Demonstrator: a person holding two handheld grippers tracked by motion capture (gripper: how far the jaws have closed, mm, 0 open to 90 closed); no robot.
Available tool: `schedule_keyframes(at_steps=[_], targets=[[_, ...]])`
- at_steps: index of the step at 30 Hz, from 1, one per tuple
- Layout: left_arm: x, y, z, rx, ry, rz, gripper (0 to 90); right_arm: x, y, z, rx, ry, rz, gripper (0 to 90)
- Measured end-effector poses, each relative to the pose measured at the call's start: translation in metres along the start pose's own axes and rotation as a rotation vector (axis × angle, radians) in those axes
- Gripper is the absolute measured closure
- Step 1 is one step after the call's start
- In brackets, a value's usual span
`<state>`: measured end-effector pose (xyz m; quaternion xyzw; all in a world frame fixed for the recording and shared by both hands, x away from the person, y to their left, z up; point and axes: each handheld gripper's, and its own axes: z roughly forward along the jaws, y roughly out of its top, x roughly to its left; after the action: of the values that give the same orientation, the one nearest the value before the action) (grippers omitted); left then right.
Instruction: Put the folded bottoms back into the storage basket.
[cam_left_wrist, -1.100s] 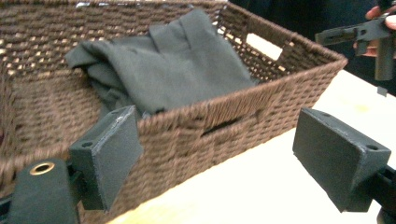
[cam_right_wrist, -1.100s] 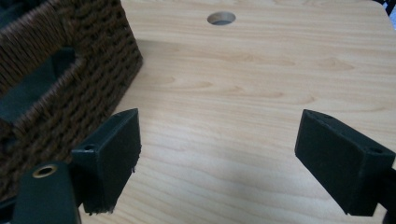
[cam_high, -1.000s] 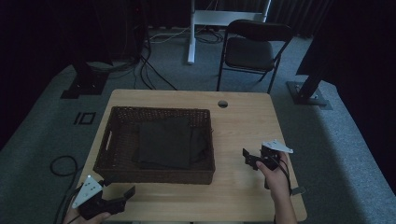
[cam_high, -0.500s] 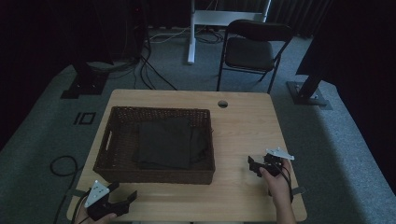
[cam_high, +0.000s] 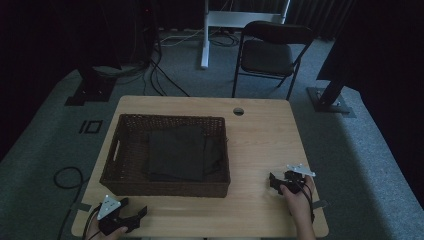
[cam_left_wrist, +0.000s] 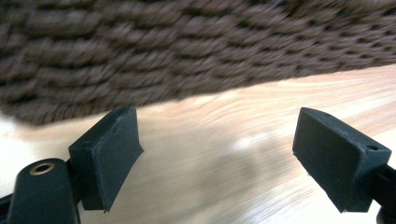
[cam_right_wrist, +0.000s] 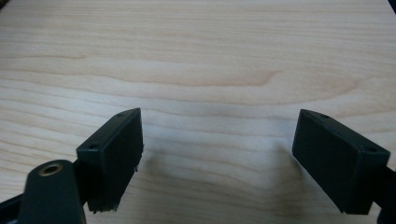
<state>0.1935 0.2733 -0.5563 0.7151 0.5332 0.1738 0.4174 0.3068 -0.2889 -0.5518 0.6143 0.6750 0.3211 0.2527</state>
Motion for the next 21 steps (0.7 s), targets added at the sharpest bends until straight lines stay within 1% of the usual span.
schedule_keyframes(at_steps=[1, 2, 4, 5, 7, 8, 9, 11, 14, 18, 21], targets=[[0.0012, -0.0012, 0.0005, -0.009, 0.019, 0.014, 15.7, -0.0008, -0.0006, -0.0001, 0.002, -0.006, 0.005, 15.8], [0.0019, -0.0015, 0.0007, -0.014, 0.036, 0.017, 15.7, -0.0015, -0.001, 0.0, 0.006, -0.01, 0.002, 15.8], [0.004, -0.0008, 0.0003, -0.013, 0.06, 0.009, 15.7, -0.0024, -0.0013, 0.0, 0.011, -0.013, 0.001, 15.8], [0.0047, -0.0007, 0.0005, -0.015, 0.072, 0.005, 15.7, -0.0027, -0.0013, 0.0001, 0.014, -0.022, -0.001, 15.7], [0.0066, -0.0021, 0.0022, -0.03, 0.113, 0.027, 15.7, -0.0023, -0.0013, 0.0007, 0.022, -0.037, -0.019, 15.3], [0.0073, -0.0029, 0.0028, -0.039, 0.124, 0.031, 15.7, -0.0017, -0.0013, 0.0008, 0.027, -0.038, -0.023, 13.8], [0.008, -0.0039, 0.0038, -0.046, 0.143, 0.045, 15.7, -0.0014, -0.0013, 0.0009, 0.028, -0.038, -0.024, 13.7], [0.0084, -0.0052, 0.0057, -0.06, 0.162, 0.06, 15.7, -0.0013, -0.0014, 0.001, 0.029, -0.039, -0.023, 13.4], [0.0092, -0.0078, 0.0092, -0.078, 0.198, 0.103, 15.7, -0.0011, -0.0014, 0.001, 0.029, -0.041, -0.019, 13.2], [0.0076, -0.0076, 0.01, -0.077, 0.216, 0.098, 15.7, -0.0013, -0.0014, 0.0012, 0.028, -0.043, -0.017, 13.0], [0.0075, -0.0077, 0.01, -0.077, 0.218, 0.098, 15.7, -0.0012, -0.0014, 0.0012, 0.029, -0.045, -0.016, 13.0]])
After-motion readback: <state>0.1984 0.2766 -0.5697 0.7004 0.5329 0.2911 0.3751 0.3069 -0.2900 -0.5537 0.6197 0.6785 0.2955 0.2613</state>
